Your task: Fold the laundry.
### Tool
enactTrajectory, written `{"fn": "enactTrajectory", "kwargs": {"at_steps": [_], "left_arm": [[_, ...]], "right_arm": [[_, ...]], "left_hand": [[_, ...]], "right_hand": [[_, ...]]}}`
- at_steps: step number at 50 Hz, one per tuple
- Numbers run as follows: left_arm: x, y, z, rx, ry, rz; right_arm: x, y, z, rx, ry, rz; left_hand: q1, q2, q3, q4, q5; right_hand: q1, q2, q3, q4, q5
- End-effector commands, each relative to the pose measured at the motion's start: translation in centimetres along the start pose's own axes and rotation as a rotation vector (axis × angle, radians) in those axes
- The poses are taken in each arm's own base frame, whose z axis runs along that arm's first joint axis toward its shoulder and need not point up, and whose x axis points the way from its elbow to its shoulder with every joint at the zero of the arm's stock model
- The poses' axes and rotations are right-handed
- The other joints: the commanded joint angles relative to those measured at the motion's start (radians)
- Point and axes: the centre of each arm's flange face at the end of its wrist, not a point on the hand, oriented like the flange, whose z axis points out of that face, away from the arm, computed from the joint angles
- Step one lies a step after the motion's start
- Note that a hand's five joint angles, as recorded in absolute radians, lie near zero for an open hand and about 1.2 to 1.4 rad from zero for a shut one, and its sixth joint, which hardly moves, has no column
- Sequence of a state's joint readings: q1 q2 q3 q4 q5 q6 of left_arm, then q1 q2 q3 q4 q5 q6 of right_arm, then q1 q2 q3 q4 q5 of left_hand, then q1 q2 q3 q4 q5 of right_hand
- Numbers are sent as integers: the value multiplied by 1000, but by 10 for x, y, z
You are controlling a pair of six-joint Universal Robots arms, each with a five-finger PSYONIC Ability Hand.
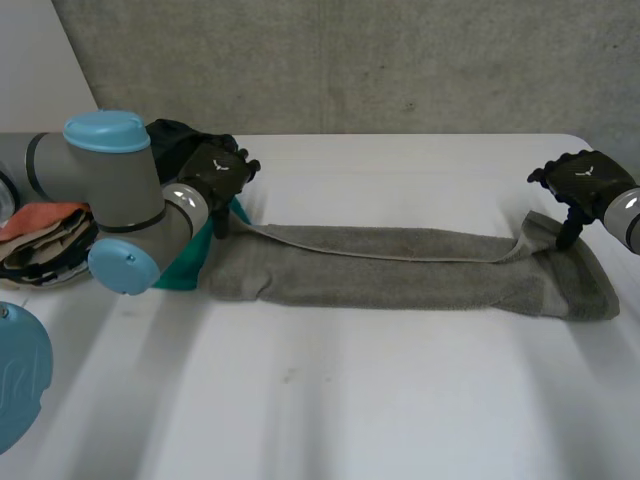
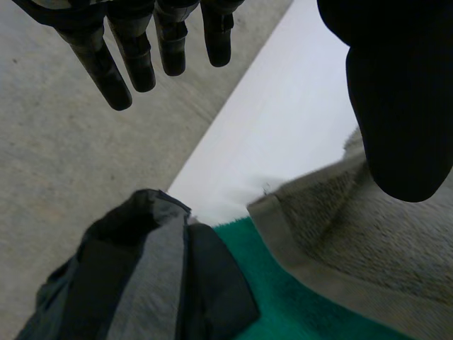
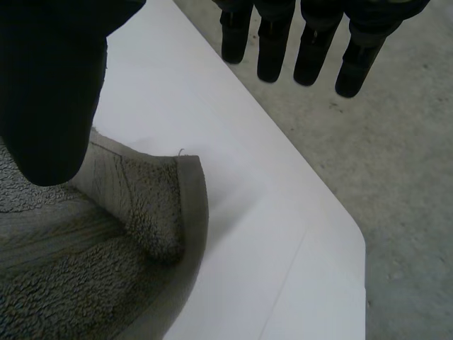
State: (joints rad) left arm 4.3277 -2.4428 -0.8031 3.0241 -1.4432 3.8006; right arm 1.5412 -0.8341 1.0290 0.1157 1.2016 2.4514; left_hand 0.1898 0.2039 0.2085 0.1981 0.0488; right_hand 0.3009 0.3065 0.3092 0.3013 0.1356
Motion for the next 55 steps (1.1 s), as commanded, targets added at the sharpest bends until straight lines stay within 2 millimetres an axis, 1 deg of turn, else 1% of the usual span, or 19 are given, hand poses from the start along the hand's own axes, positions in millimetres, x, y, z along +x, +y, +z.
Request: {"fn": "enactTrajectory", "kwargs": {"at_steps": [1,6,9,13,20,24,29,31,35,37,38,40,43,44,47,48,51,52,55], "left_arm": [[4,11,2,-75,103,-33],[8,19,9,-92,173,-79],[13,23,19,-76,178,-80],[18,29,27,-74,160,-60],[16,31,38,-67,96,11],[20,34,42,-68,88,68],[27,38,46,-76,87,169],[26,38,47,-77,75,192],[27,39,50,-75,56,229],[29,38,52,-62,48,246],[29,37,52,-53,44,252],[28,34,54,-32,30,266],[17,19,61,46,-60,291],[-1,1,64,119,-166,290],[-36,-33,64,249,-338,257],[-60,-60,57,347,-435,208],[-94,-99,40,507,-531,88],[-113,-124,24,607,-549,-5],[-141,-152,1,734,-570,-117]], "right_arm": [[-9,3,5,-19,-103,-21],[-12,11,12,-60,-161,-71],[-19,19,16,-87,-218,-82],[-24,29,23,-98,-242,-97],[-28,35,33,-81,-236,-93],[-29,35,40,-47,-207,-99],[-30,32,46,1,-173,-105],[-30,32,47,8,-168,-107],[-32,33,48,19,-162,-113],[-32,34,49,21,-160,-115],[-31,34,50,25,-156,-119],[-32,33,51,35,-148,-127],[-19,22,61,117,-66,-171],[-8,10,68,188,6,-202],[17,-15,76,310,153,-215],[37,-39,77,409,261,-195],[69,-82,68,576,421,-124],[89,-108,56,678,513,-58],[113,-145,32,837,614,38]], "left_hand": [[-15,-29,-34,-24,-49],[38,24,19,30,5],[126,112,107,118,93],[132,118,114,124,99],[244,230,225,235,210],[343,329,325,335,310],[484,470,466,476,451],[531,517,513,523,498],[804,790,785,796,770],[1096,1082,1078,1088,1063],[1177,1163,1158,1168,1143],[1207,1192,1188,1198,1173],[1207,1192,1188,1198,1173],[1207,1192,1188,1198,1173],[1207,1192,1188,1198,1173],[1207,1192,1188,1198,1173],[1207,1192,1188,1198,1173],[1207,1192,1188,1198,1173],[1207,1192,1188,1198,1173]], "right_hand": [[132,126,124,131,123],[285,279,276,284,275],[291,285,282,290,281],[261,256,253,261,252],[290,285,282,290,281],[484,478,475,483,474],[1026,1020,1018,1026,1017],[1095,1090,1087,1095,1086],[1095,1090,1087,1095,1086],[1095,1090,1087,1095,1086],[1095,1090,1087,1095,1086],[1095,1090,1087,1095,1086],[1095,1090,1087,1095,1086],[1095,1090,1087,1095,1086],[1095,1090,1087,1095,1086],[1095,1090,1087,1095,1086],[1095,1090,1087,1095,1086],[1095,1090,1087,1095,1086],[1095,1090,1087,1095,1086]]}}
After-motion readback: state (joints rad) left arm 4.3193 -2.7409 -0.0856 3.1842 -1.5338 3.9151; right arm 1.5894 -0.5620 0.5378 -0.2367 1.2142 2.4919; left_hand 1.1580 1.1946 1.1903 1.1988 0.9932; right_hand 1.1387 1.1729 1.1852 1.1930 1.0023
